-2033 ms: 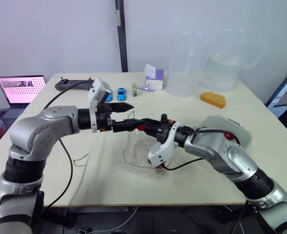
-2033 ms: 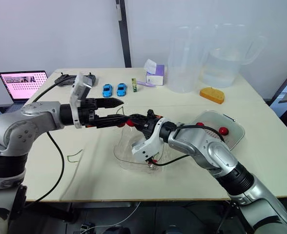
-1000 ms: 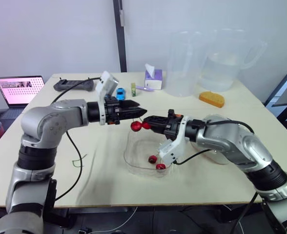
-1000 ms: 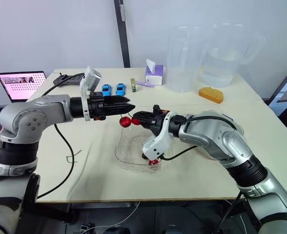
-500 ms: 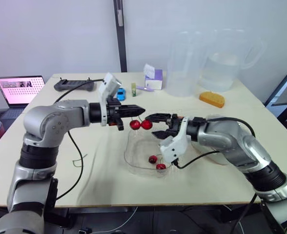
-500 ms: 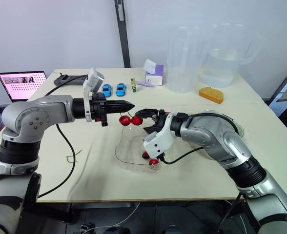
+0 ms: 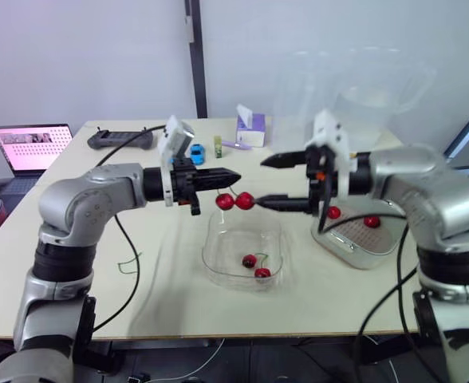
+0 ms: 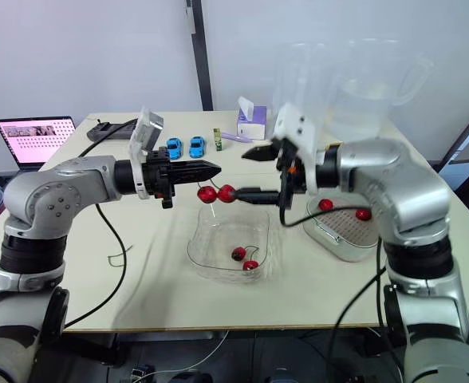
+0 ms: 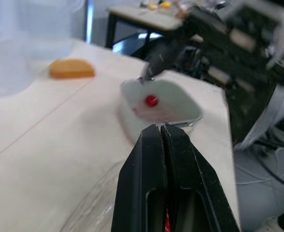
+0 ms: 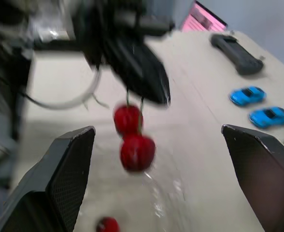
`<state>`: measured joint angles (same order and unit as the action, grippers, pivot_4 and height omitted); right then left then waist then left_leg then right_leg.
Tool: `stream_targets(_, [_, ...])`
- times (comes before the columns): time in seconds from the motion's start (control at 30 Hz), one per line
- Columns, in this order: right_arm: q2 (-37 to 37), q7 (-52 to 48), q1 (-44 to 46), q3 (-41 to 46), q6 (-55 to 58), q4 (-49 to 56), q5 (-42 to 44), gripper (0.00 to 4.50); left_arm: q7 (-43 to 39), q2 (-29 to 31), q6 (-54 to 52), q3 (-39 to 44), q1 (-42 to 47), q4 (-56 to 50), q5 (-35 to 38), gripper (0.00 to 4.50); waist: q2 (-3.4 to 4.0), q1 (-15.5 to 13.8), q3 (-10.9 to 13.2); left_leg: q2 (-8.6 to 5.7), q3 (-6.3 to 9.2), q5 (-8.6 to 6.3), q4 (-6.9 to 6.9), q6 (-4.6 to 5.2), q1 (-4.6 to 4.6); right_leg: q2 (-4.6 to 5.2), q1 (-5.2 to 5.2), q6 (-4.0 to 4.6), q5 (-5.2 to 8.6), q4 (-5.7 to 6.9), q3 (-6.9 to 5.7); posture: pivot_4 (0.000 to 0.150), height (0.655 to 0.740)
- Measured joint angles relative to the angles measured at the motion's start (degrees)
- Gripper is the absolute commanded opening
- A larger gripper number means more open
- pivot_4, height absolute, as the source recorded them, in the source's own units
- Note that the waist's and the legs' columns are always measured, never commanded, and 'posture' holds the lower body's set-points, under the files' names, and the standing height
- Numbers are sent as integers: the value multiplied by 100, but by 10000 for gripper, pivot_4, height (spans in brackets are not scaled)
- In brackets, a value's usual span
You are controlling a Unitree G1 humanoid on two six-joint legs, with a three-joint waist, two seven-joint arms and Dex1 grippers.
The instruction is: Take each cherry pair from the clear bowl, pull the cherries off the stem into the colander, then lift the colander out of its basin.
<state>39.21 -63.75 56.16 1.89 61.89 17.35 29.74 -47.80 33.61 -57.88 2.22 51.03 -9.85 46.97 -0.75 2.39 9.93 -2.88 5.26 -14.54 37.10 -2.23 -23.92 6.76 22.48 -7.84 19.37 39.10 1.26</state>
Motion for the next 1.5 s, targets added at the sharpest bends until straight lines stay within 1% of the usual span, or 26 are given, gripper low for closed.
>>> stream_targets(0.07, [-178, 128, 0, 71, 417, -210, 325, 44835, 9, 6, -1, 100, -82, -38, 5, 0, 0, 6, 0, -18, -7, 0, 3, 0, -1, 6, 0, 0, 0, 1, 3, 1500, 7371])
stream_targets(0.13, [-302, 263, -7, 46, 566, -332, 471, 44835, 0, 6, -11, 102, -99, -71, 45, 0, 0, 5, 0, -18, -7, 0, 9, 0, -2, 6, 1, 0, 0, 3, 4, 1500, 7371])
stream_targets(0.43, [-375, 386, -203, -637, 123, -645, 474, 44835, 81, -8, -94, 134, -110, -387, 373, 0, 0, 20, 0, -18, -7, 0, 8, 0, -2, 6, 5, 0, 0, 6, 4, 1500, 7371])
stream_targets(0.53, [-377, 406, -203, -656, 78, -661, 487, 36150, 180, -7, -146, 135, -110, -396, 382, 0, 0, 17, 0, -18, -7, 0, 9, 0, -2, 6, 4, 0, 0, 6, 4, 1500, 7371])
stream_targets(0.67, [-396, 484, -203, -617, 55, -773, 545, 15541, 214, -1, -182, 135, -113, -479, 470, 0, 0, 16, 0, -18, -6, 0, 8, 0, -2, 6, 4, 0, 0, 6, 4, 1500, 7371])
stream_targets(0.73, [-395, 492, -203, -591, 51, -783, 577, 6719, 229, 1, -185, 136, -113, -491, 498, 0, 0, 18, 0, -18, -6, 0, 8, 0, -2, 6, 4, 0, 0, 6, 3, 1500, 7371])
stream_targets(0.77, [-391, 491, -203, -590, 51, -785, 605, 5629, 237, 7, -185, 138, -113, -491, 504, 0, 0, 18, 0, -18, -6, 0, 9, 0, -2, 6, 4, 0, 0, 6, 3, 1500, 7371])
stream_targets(0.87, [-368, 479, -204, -597, 41, -787, 654, 5570, 253, 17, -184, 148, -113, -491, 526, 0, 0, 18, 0, -18, -6, 0, 8, 0, -2, 6, 4, 0, 0, 6, 3, 1500, 7371])
stream_targets(1.0, [-139, 348, -241, -664, -72, -742, 654, 5569, 273, 34, -186, 144, -126, -489, 537, 0, 0, 13, 0, -18, -6, 0, 9, 0, -2, 6, 3, 0, 0, 5, 3, 1500, 7371])
stream_targets(1.13, [191, 227, -518, -866, -117, -753, 584, 5569, 271, 53, -186, 121, -133, -484, 541, 0, -1, 10, 0, -18, -6, 0, 9, 1, -2, 6, 2, 0, 0, 5, 3, 1500, 7371])
stream_targets(1.23, [477, 191, -827, -1041, -174, -957, 397, 5569, 283, 97, -176, 144, -133, -483, 541, 0, 0, 9, 0, -19, -8, 0, 9, 1, -3, 6, 3, 0, 0, 4, 4, 1500, 7371])
stream_targets(1.3, [577, 110, -878, -1024, -249, -1061, 376, 5569, 301, 95, -160, 145, -133, -483, 541, 0, -1, 12, 0, -19, -9, 0, 8, 1, -3, 6, 4, 0, 0, 3, 4, 1500, 7371])
stream_targets(1.4, [817, 28, -811, -801, -537, -1515, 285, 5569, 350, 85, -124, 152, -136, -486, 540, 0, -1, 12, 1, -19, -9, 0, 8, 1, -3, 5, 3, 0, 0, 3, 4, 1500, 7371])
stream_targets(1.5, [1143, 49, -540, -743, -1129, -2321, -193, 5569, 422, 83, -65, 195, -184, -501, 541, 0, -1, 7, 1, -19, -12, 0, 8, 1, -3, 6, 2, 0, 0, 1, 4, 1500, 7371])
